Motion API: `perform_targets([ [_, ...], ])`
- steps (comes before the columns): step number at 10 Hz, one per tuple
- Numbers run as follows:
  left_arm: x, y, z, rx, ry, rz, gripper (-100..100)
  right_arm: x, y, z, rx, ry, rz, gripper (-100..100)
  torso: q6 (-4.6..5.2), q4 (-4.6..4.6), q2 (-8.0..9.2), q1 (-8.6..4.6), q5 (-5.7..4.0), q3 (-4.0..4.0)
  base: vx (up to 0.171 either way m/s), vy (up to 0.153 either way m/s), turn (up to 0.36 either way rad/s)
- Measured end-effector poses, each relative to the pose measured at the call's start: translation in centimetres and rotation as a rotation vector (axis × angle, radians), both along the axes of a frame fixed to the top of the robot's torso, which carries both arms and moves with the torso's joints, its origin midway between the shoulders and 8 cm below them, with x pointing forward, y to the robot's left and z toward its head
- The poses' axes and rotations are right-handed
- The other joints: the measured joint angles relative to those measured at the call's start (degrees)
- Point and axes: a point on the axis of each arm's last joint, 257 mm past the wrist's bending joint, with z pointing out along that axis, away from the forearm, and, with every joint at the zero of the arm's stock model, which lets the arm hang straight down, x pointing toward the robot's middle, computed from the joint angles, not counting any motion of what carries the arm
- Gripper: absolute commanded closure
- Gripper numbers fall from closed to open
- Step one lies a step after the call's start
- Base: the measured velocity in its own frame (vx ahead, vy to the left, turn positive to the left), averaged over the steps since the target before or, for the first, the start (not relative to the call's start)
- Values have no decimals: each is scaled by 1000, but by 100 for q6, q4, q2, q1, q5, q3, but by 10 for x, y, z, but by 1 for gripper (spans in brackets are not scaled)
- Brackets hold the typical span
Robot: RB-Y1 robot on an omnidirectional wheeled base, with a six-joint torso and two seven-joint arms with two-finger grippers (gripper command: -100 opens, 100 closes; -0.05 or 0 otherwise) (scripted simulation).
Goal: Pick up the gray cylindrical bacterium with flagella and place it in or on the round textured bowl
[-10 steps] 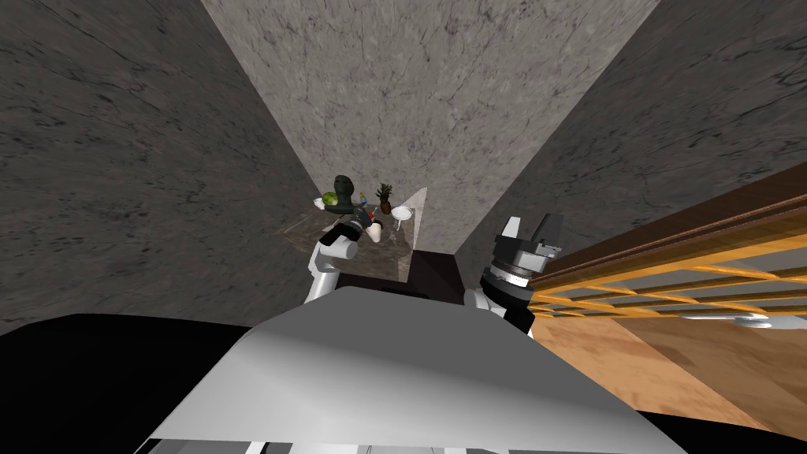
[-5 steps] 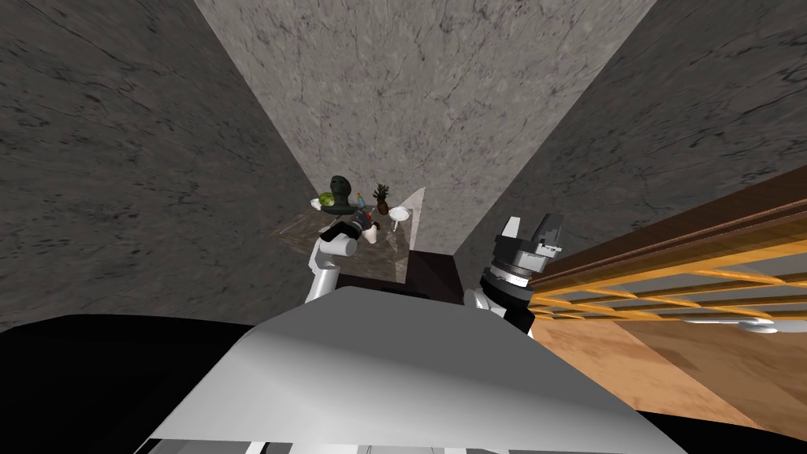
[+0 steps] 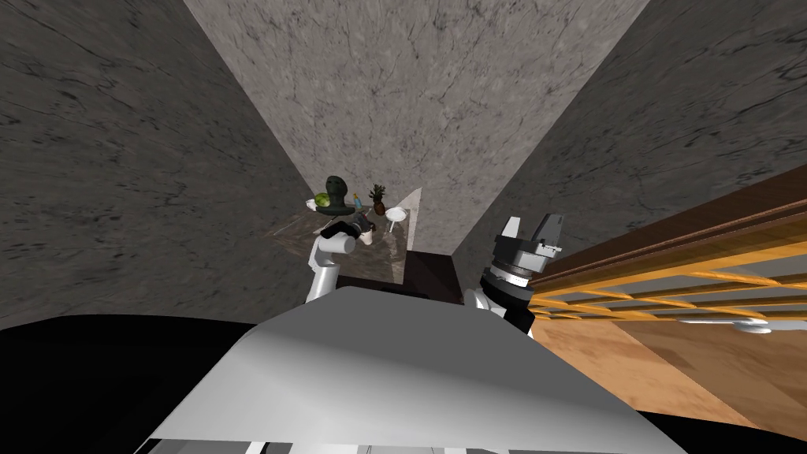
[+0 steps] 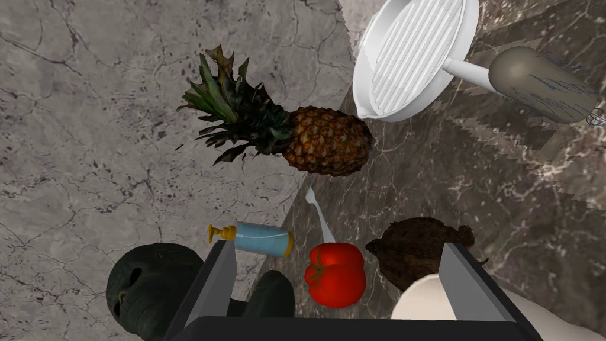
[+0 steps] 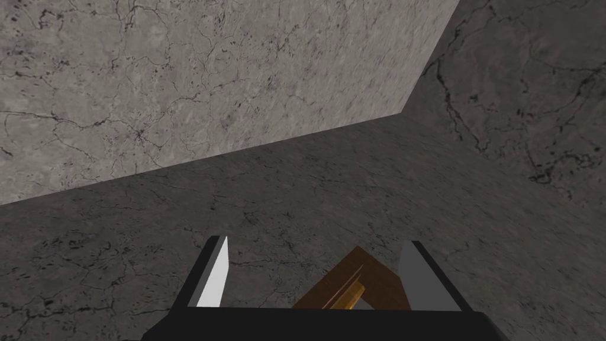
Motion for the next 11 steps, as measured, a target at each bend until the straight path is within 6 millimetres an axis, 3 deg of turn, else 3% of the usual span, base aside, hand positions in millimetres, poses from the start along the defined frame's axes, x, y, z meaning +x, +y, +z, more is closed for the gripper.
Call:
perform_targets([
  [11, -19, 8, -72, -151, 275, 66, -100, 0, 0, 0, 0, 0, 0, 0, 0, 0, 1, 9, 1, 0, 34, -44, -31],
])
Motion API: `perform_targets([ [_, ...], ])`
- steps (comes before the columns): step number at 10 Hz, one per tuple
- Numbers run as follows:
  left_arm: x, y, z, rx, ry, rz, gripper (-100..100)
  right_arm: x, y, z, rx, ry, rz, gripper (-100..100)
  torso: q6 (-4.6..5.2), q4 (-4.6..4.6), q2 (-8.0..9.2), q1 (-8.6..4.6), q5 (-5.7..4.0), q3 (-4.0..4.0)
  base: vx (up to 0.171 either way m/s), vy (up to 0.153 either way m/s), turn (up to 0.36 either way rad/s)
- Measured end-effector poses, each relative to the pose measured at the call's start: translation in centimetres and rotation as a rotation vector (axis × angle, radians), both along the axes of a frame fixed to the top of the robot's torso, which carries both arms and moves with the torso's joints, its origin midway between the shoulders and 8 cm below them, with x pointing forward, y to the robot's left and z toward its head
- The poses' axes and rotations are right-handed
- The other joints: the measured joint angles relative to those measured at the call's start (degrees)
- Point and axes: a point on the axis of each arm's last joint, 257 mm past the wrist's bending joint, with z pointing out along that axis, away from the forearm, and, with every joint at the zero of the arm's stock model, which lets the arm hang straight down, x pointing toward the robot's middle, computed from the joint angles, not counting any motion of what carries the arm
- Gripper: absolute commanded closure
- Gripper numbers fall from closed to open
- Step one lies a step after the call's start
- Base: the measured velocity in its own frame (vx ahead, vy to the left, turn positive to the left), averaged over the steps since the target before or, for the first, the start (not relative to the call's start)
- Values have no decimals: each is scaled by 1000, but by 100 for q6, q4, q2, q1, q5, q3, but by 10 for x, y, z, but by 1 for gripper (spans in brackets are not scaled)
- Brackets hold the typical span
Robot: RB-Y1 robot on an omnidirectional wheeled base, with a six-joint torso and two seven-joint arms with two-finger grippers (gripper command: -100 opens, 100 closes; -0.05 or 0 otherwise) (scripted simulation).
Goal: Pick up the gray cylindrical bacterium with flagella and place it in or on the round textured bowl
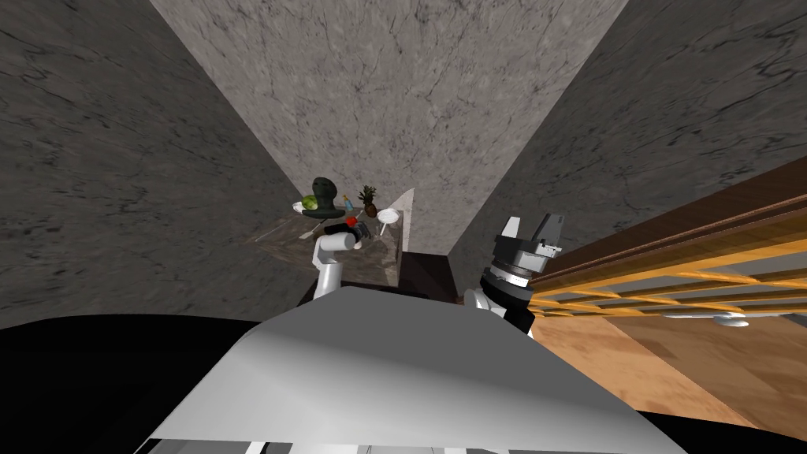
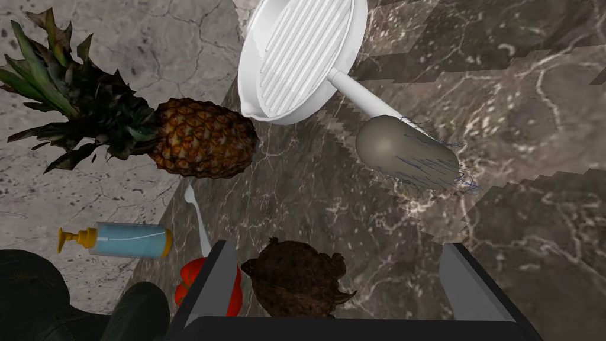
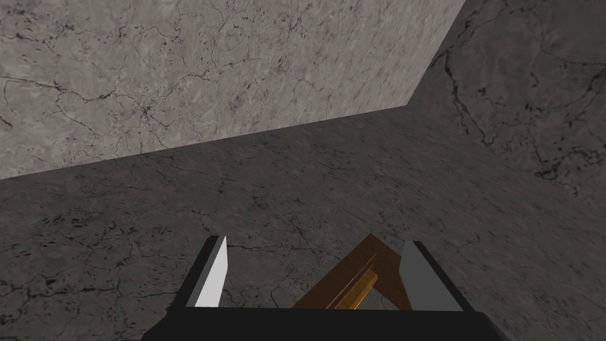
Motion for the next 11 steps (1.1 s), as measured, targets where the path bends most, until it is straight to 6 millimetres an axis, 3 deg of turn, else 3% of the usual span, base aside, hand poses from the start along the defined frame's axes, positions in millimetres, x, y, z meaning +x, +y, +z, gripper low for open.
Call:
perform_targets([
  [4, -10, -13, -25, -89, 83, 13, -100, 0, 0, 0, 0, 0, 0, 0, -1, 0, 3, -4, -1, 1, 22, -35, -25],
  [5, -11, -14, -26, -92, 86, 12, 0, 0, 0, 0, 0, 0, 0, 0, -2, 1, 7, 5, 0, 4, 0, 0, 0],
  [6, -11, -14, -26, -92, 86, 12, -100, 0, 0, 0, 0, 0, 0, 0, -2, 2, 10, 10, 2, 6, 11, 5, -53],
  [9, -3, -12, -35, -92, 85, 26, -100, 0, 0, 0, 0, 0, 0, 0, -1, 1, 6, 20, 4, 3, 13, 14, -38],
  [10, -2, -12, -35, -92, 83, 27, 100, 0, 0, 0, 0, 0, 0, 0, -2, 2, 9, 18, 4, 5, 0, 0, 0],
  [11, -3, -12, -36, -93, 85, 27, 100, 0, 0, 0, 0, 0, 0, 0, -3, 5, 10, 16, 1, 7, 0, 0, 0],
])
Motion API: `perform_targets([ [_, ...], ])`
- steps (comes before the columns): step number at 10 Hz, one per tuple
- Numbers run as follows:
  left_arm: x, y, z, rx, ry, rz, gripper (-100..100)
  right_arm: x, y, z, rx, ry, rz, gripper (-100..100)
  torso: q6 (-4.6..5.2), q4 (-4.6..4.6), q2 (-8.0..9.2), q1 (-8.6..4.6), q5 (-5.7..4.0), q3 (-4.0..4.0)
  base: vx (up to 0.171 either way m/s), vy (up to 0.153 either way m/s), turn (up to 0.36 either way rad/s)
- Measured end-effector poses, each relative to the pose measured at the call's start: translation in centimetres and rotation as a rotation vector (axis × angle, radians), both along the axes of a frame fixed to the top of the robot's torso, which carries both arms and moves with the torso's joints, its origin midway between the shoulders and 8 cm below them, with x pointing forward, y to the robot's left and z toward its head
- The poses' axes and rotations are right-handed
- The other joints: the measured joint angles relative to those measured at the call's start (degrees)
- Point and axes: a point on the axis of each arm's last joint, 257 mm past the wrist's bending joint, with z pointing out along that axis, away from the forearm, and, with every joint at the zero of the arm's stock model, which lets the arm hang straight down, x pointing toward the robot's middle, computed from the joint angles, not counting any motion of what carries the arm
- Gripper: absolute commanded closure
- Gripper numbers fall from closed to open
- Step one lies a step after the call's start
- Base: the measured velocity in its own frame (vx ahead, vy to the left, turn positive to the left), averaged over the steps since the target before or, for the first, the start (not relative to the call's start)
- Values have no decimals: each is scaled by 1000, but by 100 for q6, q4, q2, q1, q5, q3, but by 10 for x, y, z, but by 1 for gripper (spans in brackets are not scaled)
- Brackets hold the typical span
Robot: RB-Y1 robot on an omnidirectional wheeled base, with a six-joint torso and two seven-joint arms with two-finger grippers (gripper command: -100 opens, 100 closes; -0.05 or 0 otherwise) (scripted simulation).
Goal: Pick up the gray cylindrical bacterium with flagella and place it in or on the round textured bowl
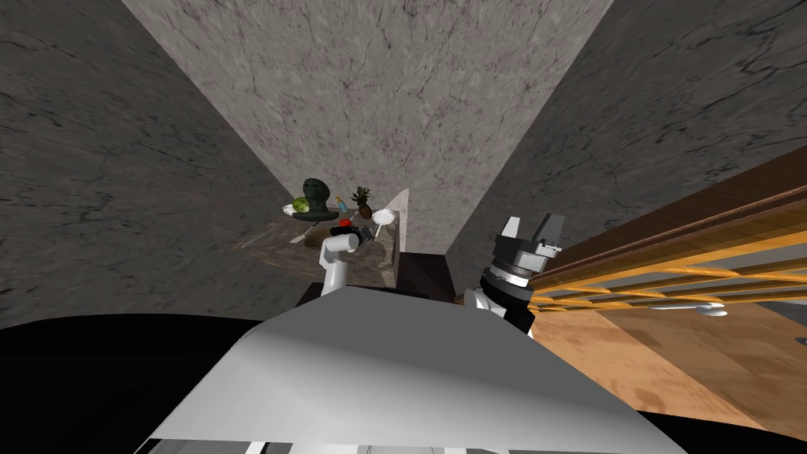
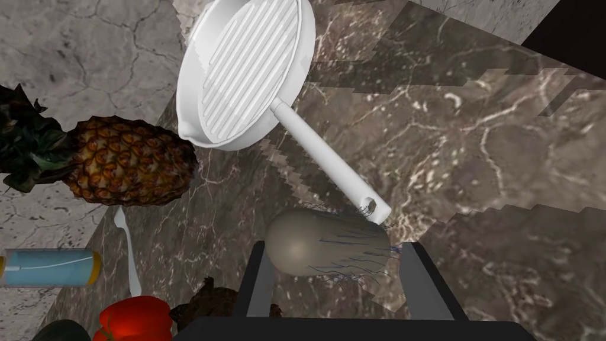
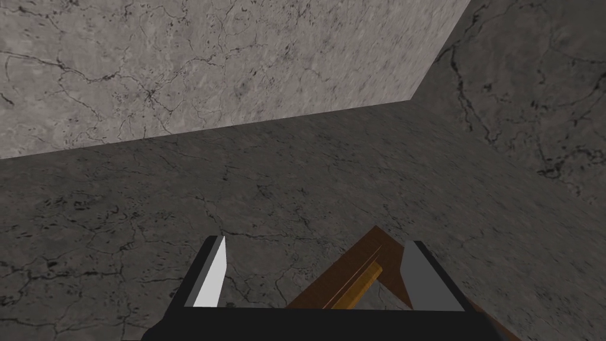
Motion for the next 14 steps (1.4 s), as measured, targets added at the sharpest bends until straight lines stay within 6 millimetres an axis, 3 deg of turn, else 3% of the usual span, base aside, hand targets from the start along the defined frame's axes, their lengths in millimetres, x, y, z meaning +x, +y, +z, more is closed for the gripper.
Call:
perform_targets([
  [3, 0, 0, -1, -4, 2, 2, 100, 0, 0, 0, 0, 0, 0, 0, 2, 2, 5, -9, -7, 4, 0, 0, 0],
  [4, 0, 0, -1, -4, 2, 2, 0, 0, 0, 0, 0, 0, 0, 0, 2, 2, 6, -10, -7, 4, 0, 0, 0],
  [5, 0, 0, -1, -4, 1, 2, 100, 0, 0, 0, 0, 0, 0, 0, 2, 2, 6, -10, -7, 4, -9, -9, 62],
  [7, -5, 0, 7, 0, -2, -6, 100, 0, 0, 0, 0, 0, 0, 0, 1, 4, 16, -16, -10, 10, -11, -11, 36],
  [8, -6, 0, 7, 0, -1, -7, 0, 0, 0, 0, 0, 0, 0, 0, 4, 3, 12, -15, -10, 8, 0, 0, 0],
  [9, -6, 0, 7, 0, -1, -7, 100, 0, 0, 0, 0, 0, 0, 0, 4, 2, 9, -14, -9, 6, -73, -2, 130],
  [14, -21, 47, 47, 69, -45, 45, 100, 0, 0, 0, 0, 0, 0, 0, -32, 24, 94, 5, -11, 58, -137, 7, 175],
])
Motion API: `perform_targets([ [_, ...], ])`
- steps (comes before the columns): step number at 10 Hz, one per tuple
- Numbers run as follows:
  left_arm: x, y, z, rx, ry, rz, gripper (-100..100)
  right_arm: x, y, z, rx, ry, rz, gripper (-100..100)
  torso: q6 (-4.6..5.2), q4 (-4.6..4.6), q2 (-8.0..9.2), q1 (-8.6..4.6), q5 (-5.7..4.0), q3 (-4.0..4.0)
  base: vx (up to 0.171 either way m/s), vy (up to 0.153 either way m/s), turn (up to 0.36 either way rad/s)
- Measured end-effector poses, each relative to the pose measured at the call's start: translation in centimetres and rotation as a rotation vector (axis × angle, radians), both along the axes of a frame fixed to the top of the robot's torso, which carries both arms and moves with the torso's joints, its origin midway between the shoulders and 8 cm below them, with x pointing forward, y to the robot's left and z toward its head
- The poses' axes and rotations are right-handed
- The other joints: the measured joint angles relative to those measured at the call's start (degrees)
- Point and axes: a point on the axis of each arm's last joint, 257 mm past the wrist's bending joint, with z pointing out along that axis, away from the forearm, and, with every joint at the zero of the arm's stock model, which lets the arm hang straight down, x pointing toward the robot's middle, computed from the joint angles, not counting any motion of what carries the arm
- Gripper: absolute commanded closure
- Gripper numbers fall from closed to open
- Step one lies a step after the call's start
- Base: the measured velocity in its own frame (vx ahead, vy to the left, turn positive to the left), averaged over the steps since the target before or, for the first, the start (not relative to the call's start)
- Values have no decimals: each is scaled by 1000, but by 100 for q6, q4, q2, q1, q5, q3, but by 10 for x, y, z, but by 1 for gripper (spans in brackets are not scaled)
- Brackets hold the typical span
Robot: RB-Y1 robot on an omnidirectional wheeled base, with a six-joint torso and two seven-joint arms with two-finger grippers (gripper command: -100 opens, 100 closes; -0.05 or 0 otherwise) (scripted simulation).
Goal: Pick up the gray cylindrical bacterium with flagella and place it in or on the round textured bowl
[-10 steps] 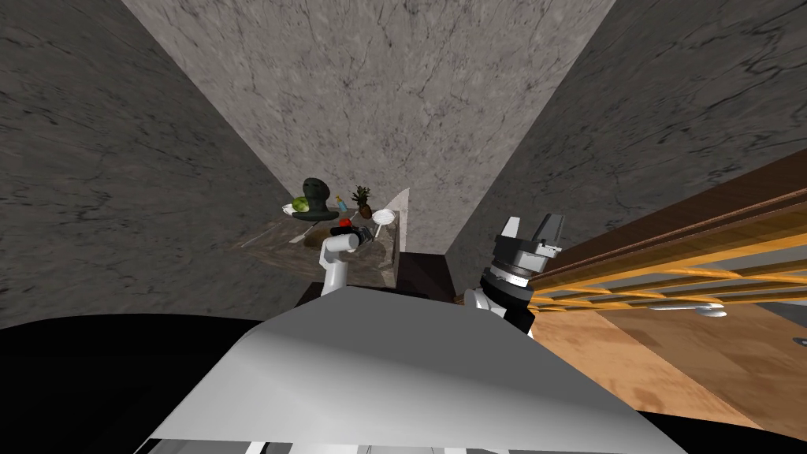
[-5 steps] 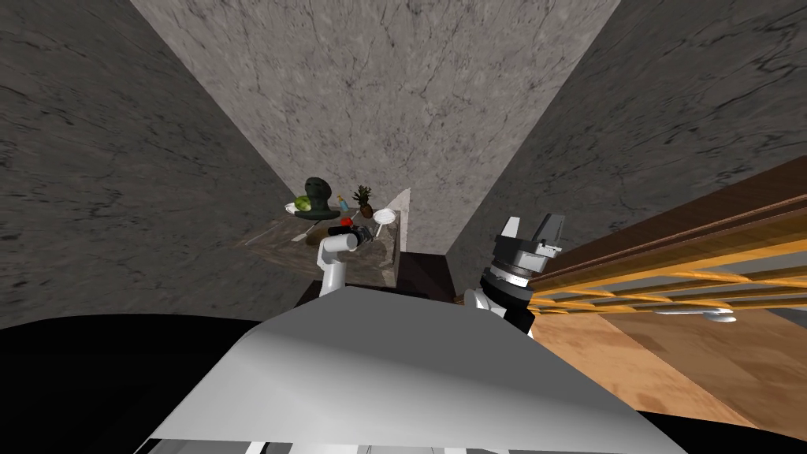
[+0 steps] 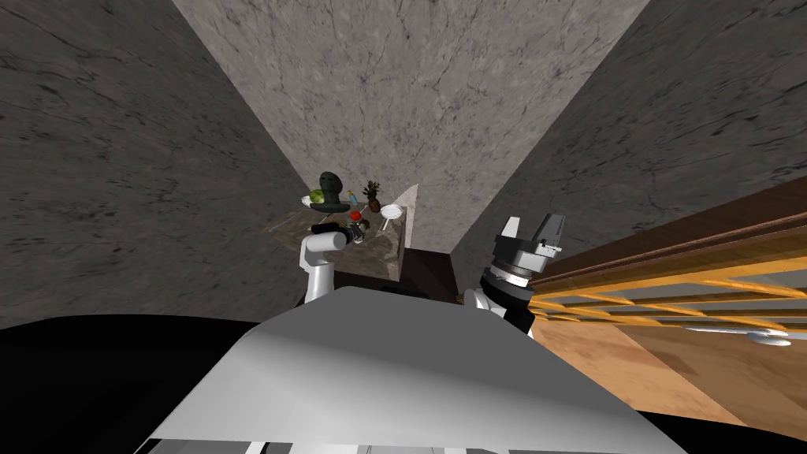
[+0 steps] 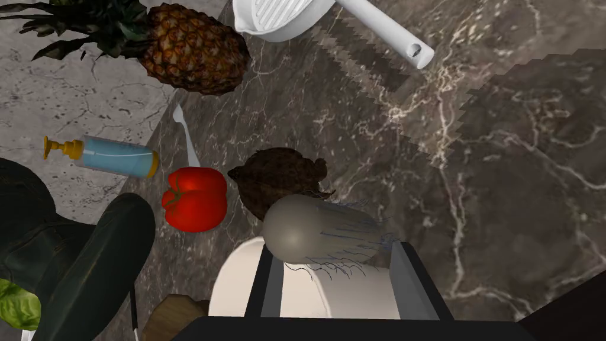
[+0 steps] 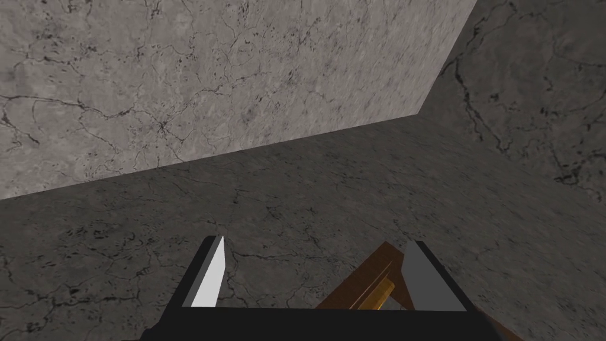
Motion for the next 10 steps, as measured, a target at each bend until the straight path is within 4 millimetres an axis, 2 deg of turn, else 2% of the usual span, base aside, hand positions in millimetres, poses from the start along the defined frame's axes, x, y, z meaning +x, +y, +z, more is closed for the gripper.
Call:
perform_targets([
  [4, -17, 29, 25, 3, -14, 62, 100, 0, 0, 0, 0, 0, 0, 0, 0, 3, 0, 33, 12, 2, -100, 56, 168],
  [10, -51, 53, 52, -9, -20, 133, 100, 0, 0, 0, 0, 0, 0, 0, 4, -2, -12, 37, 19, -6, -71, 74, 134],
])
